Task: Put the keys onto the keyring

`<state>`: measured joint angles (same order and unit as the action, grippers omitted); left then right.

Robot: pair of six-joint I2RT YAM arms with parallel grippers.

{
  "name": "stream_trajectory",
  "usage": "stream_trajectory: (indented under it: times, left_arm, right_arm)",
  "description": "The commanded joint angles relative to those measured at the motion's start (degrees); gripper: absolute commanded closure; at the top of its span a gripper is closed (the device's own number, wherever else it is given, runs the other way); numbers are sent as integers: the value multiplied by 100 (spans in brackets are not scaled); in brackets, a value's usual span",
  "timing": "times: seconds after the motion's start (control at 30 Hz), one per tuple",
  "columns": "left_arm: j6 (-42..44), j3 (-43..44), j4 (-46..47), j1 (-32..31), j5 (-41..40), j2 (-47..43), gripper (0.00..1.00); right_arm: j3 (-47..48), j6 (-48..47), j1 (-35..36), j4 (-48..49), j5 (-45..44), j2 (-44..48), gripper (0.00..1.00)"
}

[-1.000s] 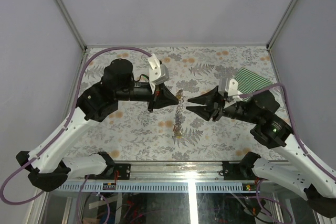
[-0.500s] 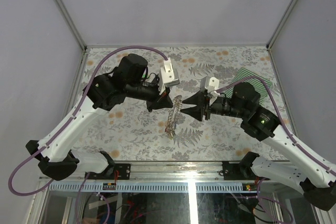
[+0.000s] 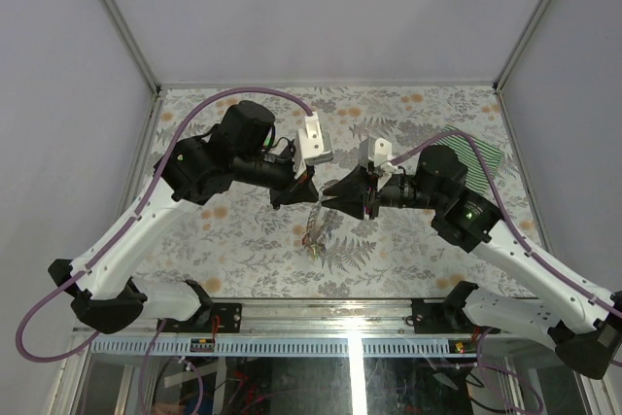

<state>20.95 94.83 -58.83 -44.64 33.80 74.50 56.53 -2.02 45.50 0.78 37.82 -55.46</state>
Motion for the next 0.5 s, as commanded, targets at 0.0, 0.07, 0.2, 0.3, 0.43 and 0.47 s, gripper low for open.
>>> stream_trajectory:
  times: [0.0, 0.07, 0.2, 0.3, 0.43, 0.47]
  left_arm:
    - [93, 265, 108, -44, 85, -23, 100]
    - [102, 265, 112, -53, 94, -27, 100]
    - [120, 264, 115, -54, 98, -40, 100]
    - [137, 270, 117, -53, 119, -43, 100]
    - [168, 296, 117, -58, 174, -54, 100]
    - [177, 310, 122, -60, 202, -64, 100]
  right_arm:
    - [283, 75, 38, 408, 274, -159, 71]
    - [279, 60, 43, 409, 271, -166, 74]
    - [279, 40, 38, 373, 287, -201, 80]
    - [282, 32, 38, 371, 287, -212, 87]
    - [273, 35, 45, 388, 296, -206, 99]
    - [271, 35, 36, 388, 303, -208, 100]
